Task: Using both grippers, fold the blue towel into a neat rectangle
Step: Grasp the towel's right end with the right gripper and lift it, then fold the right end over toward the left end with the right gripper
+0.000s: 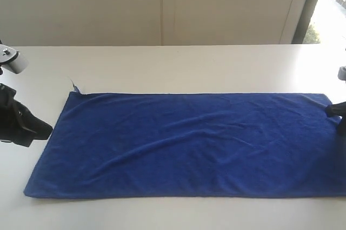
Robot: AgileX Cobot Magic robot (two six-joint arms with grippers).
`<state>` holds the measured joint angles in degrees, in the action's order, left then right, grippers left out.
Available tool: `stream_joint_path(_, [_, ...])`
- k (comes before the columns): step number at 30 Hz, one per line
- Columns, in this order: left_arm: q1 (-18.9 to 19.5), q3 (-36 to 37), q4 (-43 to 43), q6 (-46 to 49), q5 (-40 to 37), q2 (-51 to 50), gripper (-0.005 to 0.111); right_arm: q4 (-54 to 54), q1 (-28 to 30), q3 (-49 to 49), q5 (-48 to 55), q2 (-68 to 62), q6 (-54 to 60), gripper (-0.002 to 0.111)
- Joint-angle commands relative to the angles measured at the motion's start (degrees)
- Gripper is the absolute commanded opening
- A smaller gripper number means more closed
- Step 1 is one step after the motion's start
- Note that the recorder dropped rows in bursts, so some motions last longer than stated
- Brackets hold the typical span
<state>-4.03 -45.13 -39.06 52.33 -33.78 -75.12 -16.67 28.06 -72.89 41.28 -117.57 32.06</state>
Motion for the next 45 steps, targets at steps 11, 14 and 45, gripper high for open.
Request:
stream_joint_path(11, [-0.1, -0.3, -1.2, -0.1, -0.7, 0.5, 0.0, -0.3, -2.2, -0.7, 3.9, 2.7, -0.3, 0.0])
stream_joint_path(14, [-0.1, -0.3, -1.8, 0.0, -0.7, 0.5, 0.0, -0.3, -8.5, -3.0, 4.3, 4.8, -0.3, 0.0])
stream_joint_path(45, [0.0, -5.2, 41.6, -43.8, -1.1, 17.3, 0.0, -7.5, -65.5, -43.0, 0.6, -13.6, -8.6, 0.0])
